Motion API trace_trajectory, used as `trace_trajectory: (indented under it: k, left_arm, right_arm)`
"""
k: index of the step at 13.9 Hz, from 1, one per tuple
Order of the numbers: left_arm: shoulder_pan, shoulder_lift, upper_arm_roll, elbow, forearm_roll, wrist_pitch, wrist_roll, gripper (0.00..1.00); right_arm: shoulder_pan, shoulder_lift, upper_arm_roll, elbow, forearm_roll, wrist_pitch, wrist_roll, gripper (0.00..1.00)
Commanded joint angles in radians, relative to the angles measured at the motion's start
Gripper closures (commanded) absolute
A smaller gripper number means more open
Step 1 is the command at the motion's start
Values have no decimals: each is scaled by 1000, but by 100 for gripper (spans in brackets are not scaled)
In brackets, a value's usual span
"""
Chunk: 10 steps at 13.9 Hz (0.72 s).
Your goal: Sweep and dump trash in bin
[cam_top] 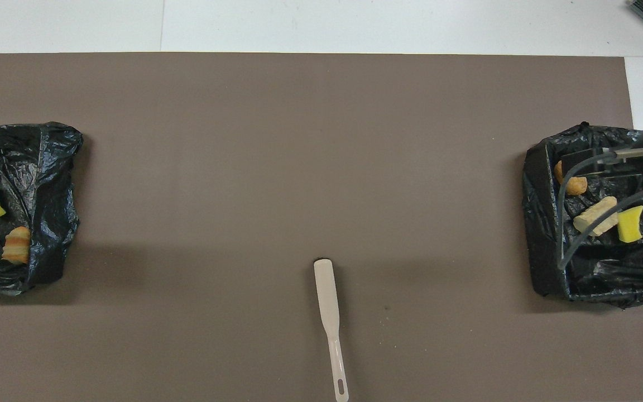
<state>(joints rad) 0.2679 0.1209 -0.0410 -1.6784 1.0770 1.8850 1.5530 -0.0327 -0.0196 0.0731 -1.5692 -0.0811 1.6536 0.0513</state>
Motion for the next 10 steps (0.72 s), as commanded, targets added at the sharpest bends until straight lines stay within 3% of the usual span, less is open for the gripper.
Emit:
trace_trajectory:
  k: [1,4,10]
  left_arm:
    - [-12,-4,10,12,-5,-9,3,100]
    - [8,6,19,69,-97,-15,3,100]
    - [126,-10,24,72,-247,-40,-63,100]
  right_arm:
    - [7,-2,-59,12,56,-50,18,0]
    - [7,-40,-81,-8,67,-136,28,0]
    - [2,-97,-81,-95,107,-107,32,0]
